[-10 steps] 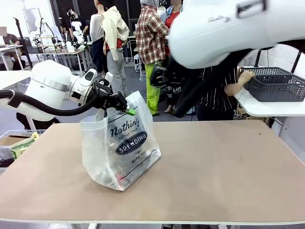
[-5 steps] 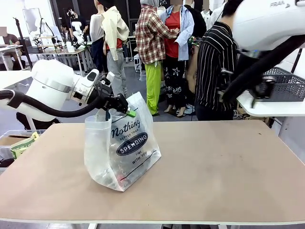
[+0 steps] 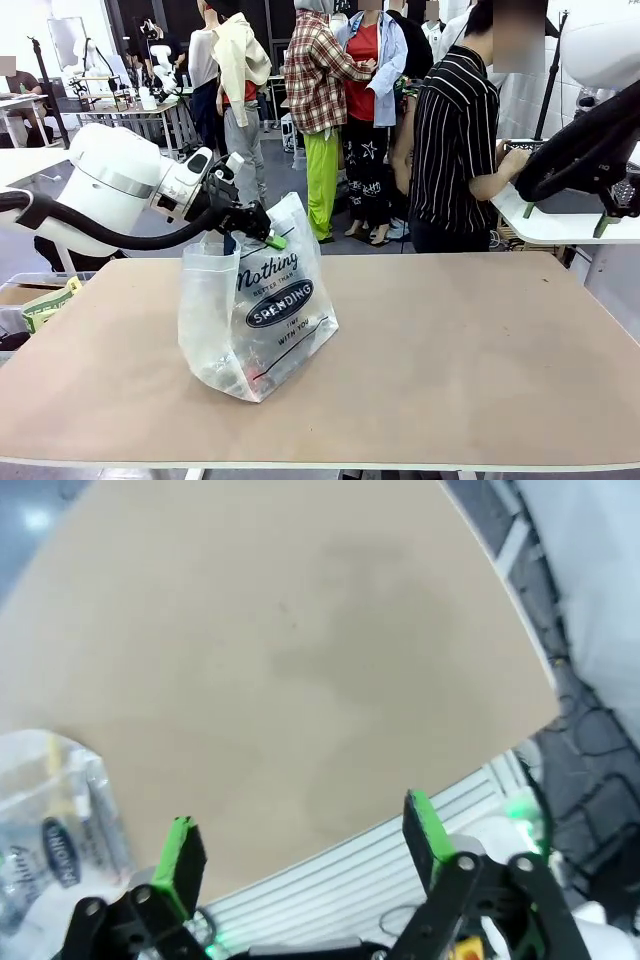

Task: Transfer purchased items from the store into the shopping bag.
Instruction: Move the Reusable shopping bag to the right side of the table.

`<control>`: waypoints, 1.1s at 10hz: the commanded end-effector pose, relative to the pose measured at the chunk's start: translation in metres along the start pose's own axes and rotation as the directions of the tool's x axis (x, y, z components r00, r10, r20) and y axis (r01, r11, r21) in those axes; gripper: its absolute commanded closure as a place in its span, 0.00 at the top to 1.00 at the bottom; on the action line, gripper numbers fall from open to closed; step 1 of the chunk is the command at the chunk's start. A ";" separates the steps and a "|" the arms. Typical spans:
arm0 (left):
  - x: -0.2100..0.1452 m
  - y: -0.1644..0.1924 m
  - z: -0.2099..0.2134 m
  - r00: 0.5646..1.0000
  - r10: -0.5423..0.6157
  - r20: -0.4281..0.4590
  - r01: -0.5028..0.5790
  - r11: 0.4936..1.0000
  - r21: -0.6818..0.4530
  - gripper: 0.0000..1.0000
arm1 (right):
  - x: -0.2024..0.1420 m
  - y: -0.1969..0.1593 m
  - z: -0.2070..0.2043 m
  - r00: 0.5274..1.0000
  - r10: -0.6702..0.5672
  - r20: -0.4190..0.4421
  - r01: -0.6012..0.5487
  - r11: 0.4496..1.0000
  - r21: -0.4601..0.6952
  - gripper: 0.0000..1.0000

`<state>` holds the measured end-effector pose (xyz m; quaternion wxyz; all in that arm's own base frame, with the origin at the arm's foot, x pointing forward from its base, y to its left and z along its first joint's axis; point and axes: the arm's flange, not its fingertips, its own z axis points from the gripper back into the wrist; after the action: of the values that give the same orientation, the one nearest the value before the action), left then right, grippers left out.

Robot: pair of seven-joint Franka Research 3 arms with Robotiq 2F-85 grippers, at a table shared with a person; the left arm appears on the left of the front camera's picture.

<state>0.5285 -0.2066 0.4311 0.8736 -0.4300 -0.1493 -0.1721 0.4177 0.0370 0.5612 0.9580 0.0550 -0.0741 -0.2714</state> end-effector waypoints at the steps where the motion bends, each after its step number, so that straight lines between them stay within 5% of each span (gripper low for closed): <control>1: -0.007 0.000 -0.006 1.000 0.005 -0.018 -0.004 0.999 0.051 0.00 | -0.006 0.000 -0.006 0.999 -0.048 0.005 0.048 0.996 0.078 1.00; 4: -0.006 -0.006 -0.005 1.000 0.001 -0.009 -0.001 0.998 0.068 0.00 | 0.000 0.000 0.000 1.000 0.000 0.000 0.000 1.000 0.000 1.00; 9: 0.008 -0.055 0.072 0.980 -0.143 0.137 0.082 0.924 0.374 0.00 | 0.000 0.000 0.000 1.000 0.000 0.000 0.000 1.000 0.000 1.00; 11: 0.009 -0.059 0.117 0.965 -0.146 0.219 0.019 0.868 0.496 0.00 | 0.000 0.000 0.000 1.000 0.000 0.000 0.000 1.000 0.000 1.00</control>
<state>0.5053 -0.1579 0.5279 0.9100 -0.2396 -0.3051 -0.1465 0.4178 0.0379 0.5609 0.9568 0.0628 -0.0755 -0.2736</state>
